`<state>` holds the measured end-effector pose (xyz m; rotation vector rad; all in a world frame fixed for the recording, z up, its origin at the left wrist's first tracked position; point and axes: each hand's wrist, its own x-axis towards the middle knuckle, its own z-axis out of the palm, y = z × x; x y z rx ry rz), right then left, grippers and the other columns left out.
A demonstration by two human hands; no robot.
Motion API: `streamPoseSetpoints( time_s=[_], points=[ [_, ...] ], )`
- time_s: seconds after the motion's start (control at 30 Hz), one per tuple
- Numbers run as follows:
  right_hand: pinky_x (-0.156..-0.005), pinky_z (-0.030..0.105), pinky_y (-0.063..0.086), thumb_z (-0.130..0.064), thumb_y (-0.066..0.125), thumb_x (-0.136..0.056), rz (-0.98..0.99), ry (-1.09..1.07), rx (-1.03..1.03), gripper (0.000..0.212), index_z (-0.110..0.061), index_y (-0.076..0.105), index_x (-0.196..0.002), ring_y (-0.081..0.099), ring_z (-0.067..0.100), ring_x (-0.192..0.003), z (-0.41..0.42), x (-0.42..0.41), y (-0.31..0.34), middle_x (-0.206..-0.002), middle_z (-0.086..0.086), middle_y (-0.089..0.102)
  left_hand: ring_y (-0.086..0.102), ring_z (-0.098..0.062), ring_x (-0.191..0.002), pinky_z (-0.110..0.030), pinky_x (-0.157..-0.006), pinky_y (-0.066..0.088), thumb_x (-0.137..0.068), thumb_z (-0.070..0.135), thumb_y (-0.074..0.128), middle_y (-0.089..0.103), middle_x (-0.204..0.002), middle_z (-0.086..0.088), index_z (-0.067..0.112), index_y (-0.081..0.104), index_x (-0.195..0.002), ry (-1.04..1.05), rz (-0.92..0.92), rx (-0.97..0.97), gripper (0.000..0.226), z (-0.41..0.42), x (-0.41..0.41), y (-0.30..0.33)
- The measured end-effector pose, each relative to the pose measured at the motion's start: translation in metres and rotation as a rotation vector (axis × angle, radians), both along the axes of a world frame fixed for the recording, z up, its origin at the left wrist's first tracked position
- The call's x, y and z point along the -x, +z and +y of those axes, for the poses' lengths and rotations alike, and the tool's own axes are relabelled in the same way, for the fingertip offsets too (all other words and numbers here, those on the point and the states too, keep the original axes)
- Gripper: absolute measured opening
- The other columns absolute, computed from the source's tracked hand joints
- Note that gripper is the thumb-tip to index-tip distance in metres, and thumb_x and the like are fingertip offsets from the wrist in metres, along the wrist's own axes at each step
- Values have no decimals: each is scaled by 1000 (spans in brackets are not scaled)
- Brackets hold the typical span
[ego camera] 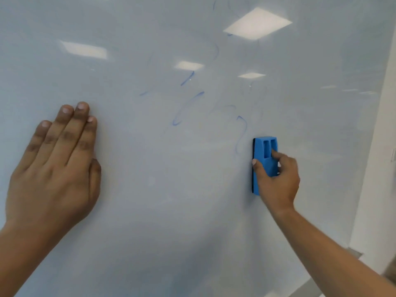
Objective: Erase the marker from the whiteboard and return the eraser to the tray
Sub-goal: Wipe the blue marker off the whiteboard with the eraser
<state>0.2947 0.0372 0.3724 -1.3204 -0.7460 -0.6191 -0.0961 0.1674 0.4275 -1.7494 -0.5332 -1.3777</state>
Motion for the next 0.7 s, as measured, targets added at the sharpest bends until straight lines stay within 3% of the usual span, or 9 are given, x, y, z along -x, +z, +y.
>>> streamPoseSetpoints(
  time_s=[0.1, 0.23, 0.27, 0.4, 0.53, 0.6, 0.7],
  points=[
    [-83, 38, 51, -36, 76, -79, -278, 98, 23, 34, -19, 62, -105, 57, 19, -93, -1, 50, -54, -104, -4, 54, 20, -36, -149, -60, -117, 23, -96, 16, 27, 20, -163, -13, 4, 23, -153, -3, -8, 0, 59, 7, -1, -1],
    [-72, 31, 48, -28, 66, -93, -1132, 226, 376, 6, -31, 65, -97, 59, 17, -78, -15, 103, -137, -99, -7, 64, 17, -39, -149, -63, -115, 24, -94, 17, 24, 17, -163, -16, 3, 19, -154, 61, 45, 90, 62, 28, 9, -6],
    [-71, 30, 48, -28, 65, -95, -1245, 219, 414, 6, -34, 65, -97, 58, 15, -76, -17, 102, -141, -100, -9, 65, 17, -41, -149, -64, -115, 24, -94, 16, 23, 16, -163, -18, 1, 17, -154, 85, 67, 108, 62, 32, 10, -8],
    [-76, 35, 48, -34, 70, -87, -1056, 191, 309, 27, -29, 67, -113, 60, 23, -85, -12, 62, -66, -115, 1, 65, 19, -39, -148, -63, -116, 21, -91, 19, 26, 19, -163, -16, 4, 23, -153, 28, 21, 157, 64, 31, 8, -8],
    [-85, 33, 50, -35, 79, -81, -495, 67, 47, 40, -23, 63, -115, 56, 17, -100, -4, 16, 56, -113, -5, 58, 18, -38, -149, -65, -115, 22, -91, 21, 26, 19, -163, -15, 5, 22, -154, 7, 17, 164, 65, 23, 5, -5],
    [-87, 38, 52, -33, 82, -80, -258, 85, -56, 39, -25, 62, -113, 56, 15, -102, 4, 9, 83, -111, -9, 56, 17, -39, -149, -66, -114, 23, -92, 19, 24, 18, -163, -15, 4, 21, -154, -43, 20, 183, 64, 22, 2, -5],
    [-85, 38, 52, -34, 82, -78, -252, 104, -117, 39, -27, 60, -109, 56, 16, -99, 10, 31, 66, -107, -9, 53, 18, -40, -149, -68, -113, 23, -92, 17, 24, 20, -162, -17, 2, 21, -153, -38, 27, 133, 63, 20, 1, -3]
  ],
)
